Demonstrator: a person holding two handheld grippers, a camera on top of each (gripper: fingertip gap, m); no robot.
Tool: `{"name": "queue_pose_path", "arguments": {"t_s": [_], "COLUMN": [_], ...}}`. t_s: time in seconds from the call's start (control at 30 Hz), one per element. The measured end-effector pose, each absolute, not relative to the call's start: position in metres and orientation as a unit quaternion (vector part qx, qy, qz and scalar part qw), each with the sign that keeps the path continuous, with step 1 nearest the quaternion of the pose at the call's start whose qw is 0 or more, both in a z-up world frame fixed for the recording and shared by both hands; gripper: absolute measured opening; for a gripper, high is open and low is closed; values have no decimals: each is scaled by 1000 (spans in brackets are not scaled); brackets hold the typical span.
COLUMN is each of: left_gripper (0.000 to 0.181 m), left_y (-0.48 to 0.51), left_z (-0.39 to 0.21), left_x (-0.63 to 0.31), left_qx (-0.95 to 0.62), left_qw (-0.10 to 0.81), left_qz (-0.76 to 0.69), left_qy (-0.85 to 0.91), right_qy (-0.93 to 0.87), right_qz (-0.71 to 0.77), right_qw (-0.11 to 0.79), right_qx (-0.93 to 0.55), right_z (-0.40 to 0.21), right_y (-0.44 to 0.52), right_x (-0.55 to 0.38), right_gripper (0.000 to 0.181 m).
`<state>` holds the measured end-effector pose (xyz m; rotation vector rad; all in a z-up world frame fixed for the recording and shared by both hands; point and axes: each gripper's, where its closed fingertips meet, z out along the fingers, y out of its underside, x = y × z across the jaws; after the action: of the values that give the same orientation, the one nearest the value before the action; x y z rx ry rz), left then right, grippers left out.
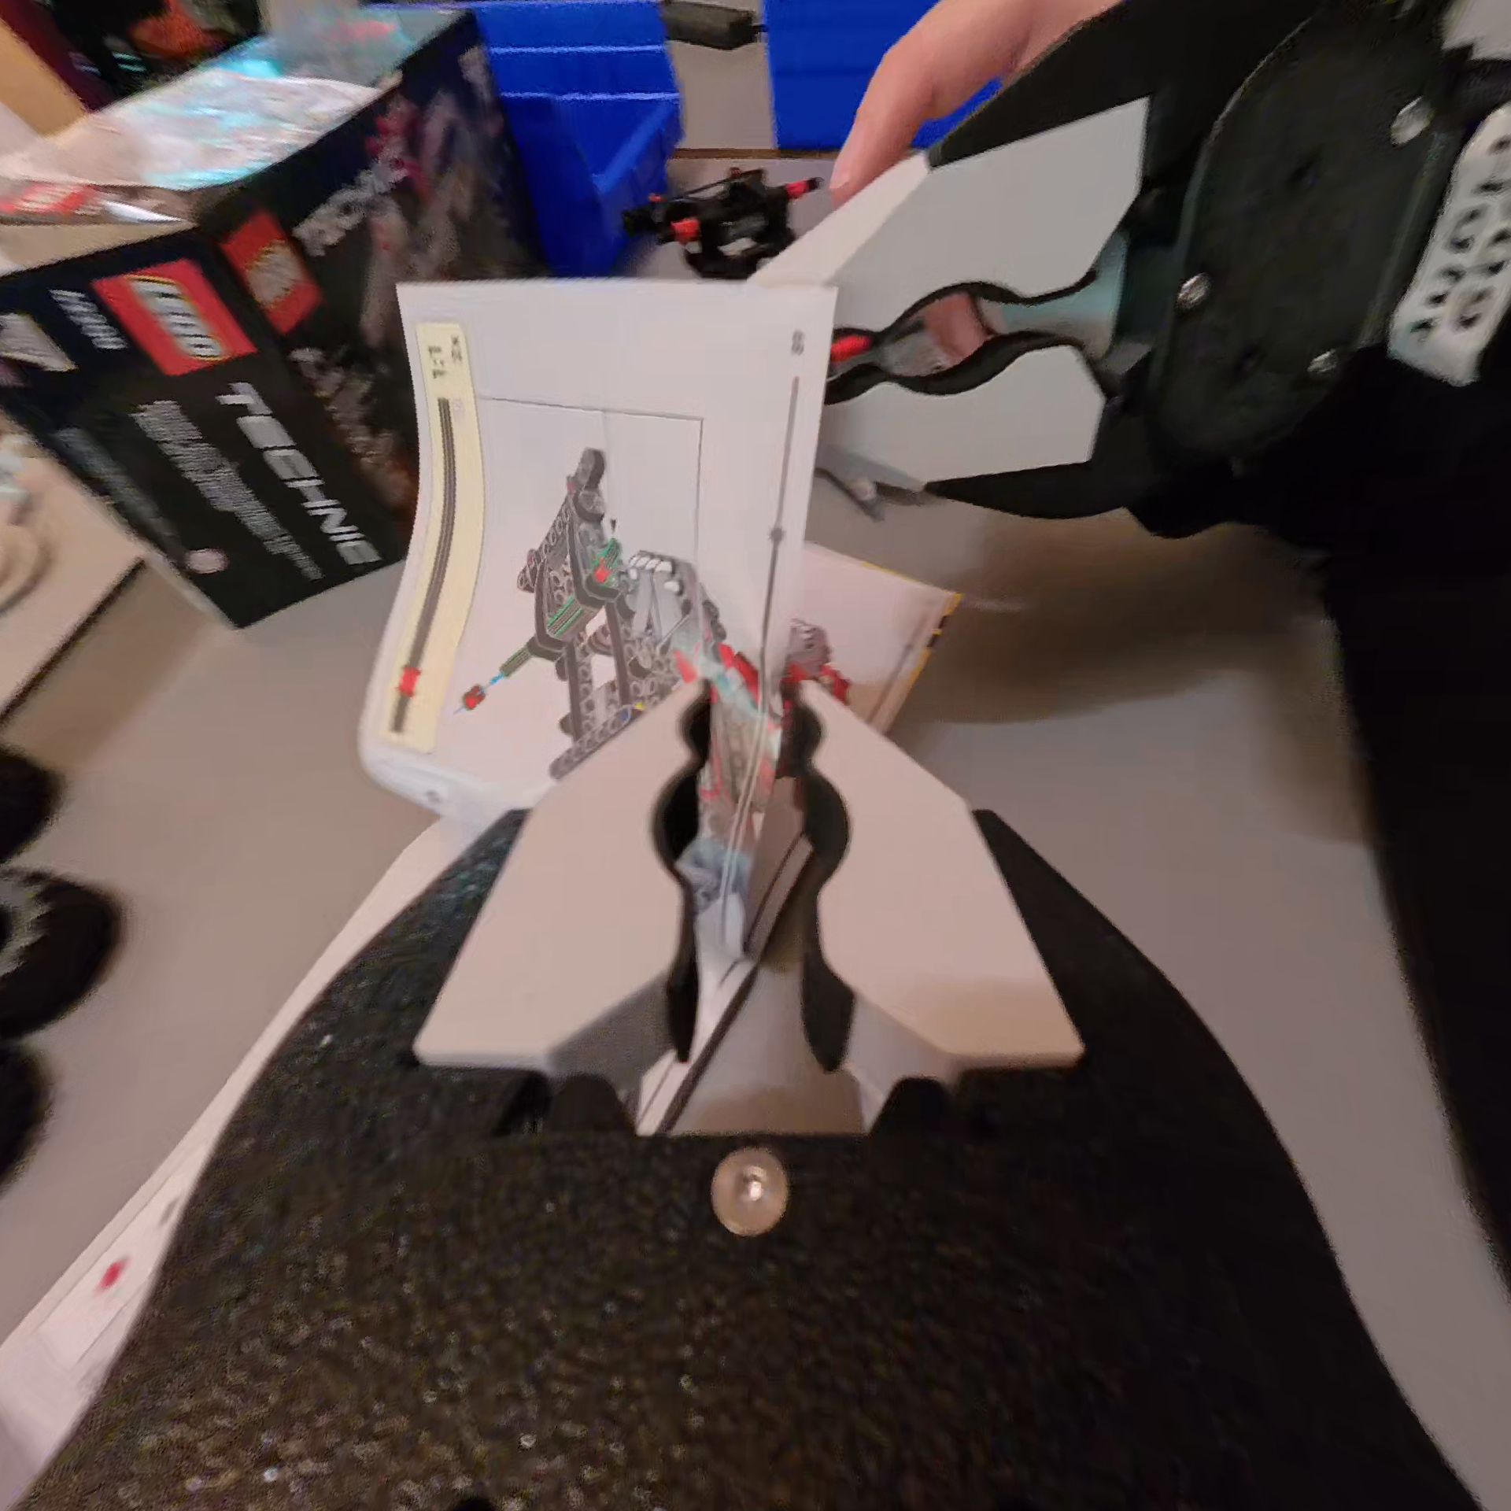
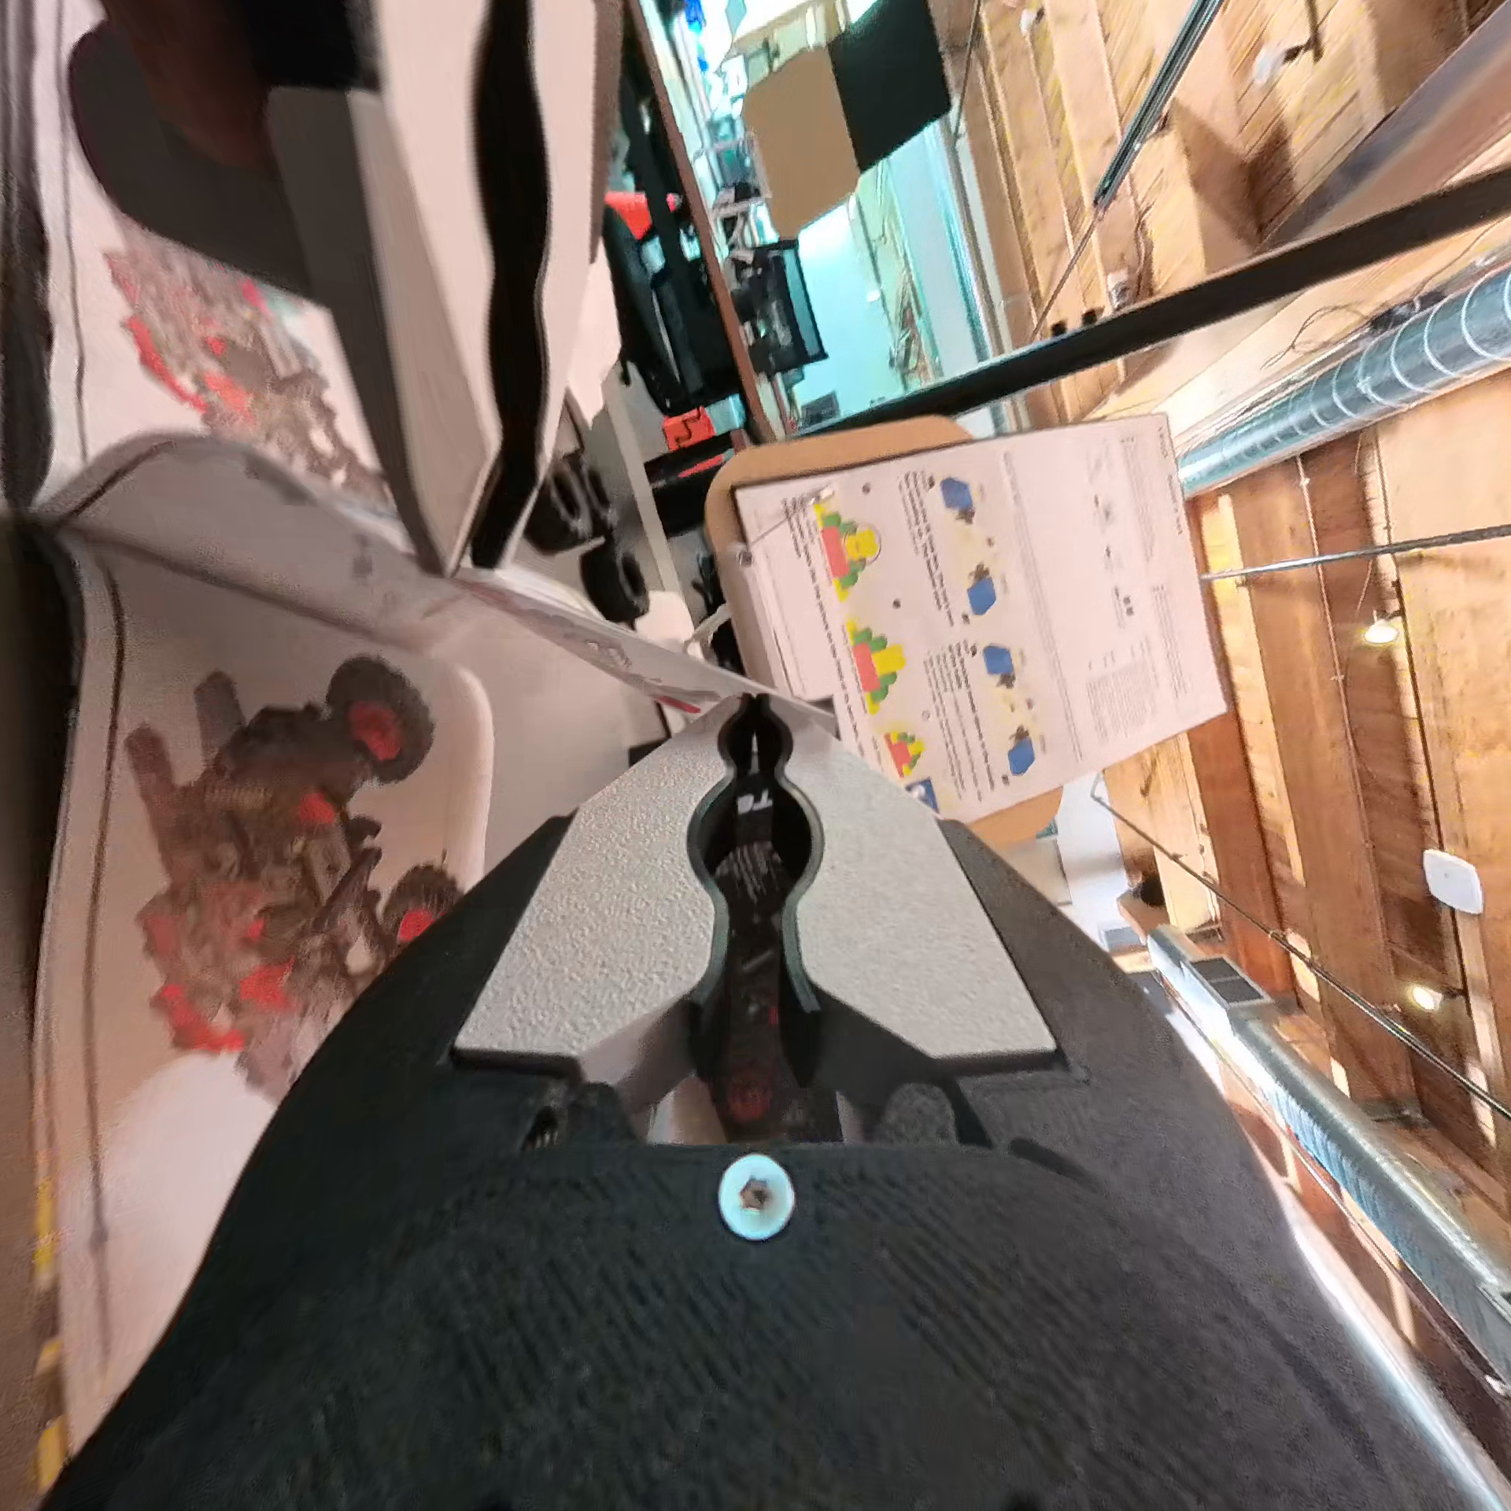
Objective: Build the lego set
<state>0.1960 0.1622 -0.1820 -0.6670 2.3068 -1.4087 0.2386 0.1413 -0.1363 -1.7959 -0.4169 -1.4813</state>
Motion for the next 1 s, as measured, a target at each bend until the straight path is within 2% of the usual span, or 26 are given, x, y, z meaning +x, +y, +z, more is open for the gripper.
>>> {"name": "queue_pose_path", "arguments": {"t_s": [0.03,0.1,0.13,0.27,0.3,0.33,0.37,0.5,0.57,0.67,0.8,0.87,1.0], "left_gripper": [36,64,65,6,0,0,0,0,0,4,6,18,25], "left_y": [168,176,180,208,219,231,242,267,274,285,293,300,301], "left_z": [-182,-181,-180,-178,-178,-181,-186,-207,-216,-232,-241,-248,-253], "left_x": [199,204,206,215,216,217,216,213,214,215,212,209,202], "left_qx": [-247,-263,-274,-327,-348,-374,-399,-470,-490,-517,-525,-524,-524], "left_qw": [204,251,273,360,376,384,381,355,345,334,333,340,334], "left_qz": [-483,-451,-437,-378,-366,-356,-352,-370,-373,-348,-321,-282,-266], "left_qy": [815,815,812,788,777,766,756,718,708,708,714,729,737], "right_qy": [-163,-165,-167,-180,-171,-156,-144,-143,-145,-153,-147,-142,-119], "right_qz": [-577,-565,-558,-550,-558,-564,-550,-309,-293,-301,-325,-333,-317], "right_qw": [394,422,434,443,434,421,405,361,361,299,272,267,272], "right_qx": [-697,-690,-687,-684,-687,-693,-716,-868,-873,-893,-894,-893,-901], "right_z": [-130,-119,-115,-110,-110,-111,-120,-217,-236,-266,-275,-276,-276], "right_y": [149,166,175,204,203,198,192,179,177,167,162,159,155], "right_x": [238,236,233,225,227,231,234,198,188,194,208,213,218], "right_gripper": [0,0,0,0,0,16,23,24,24,28,2,0,0]}}
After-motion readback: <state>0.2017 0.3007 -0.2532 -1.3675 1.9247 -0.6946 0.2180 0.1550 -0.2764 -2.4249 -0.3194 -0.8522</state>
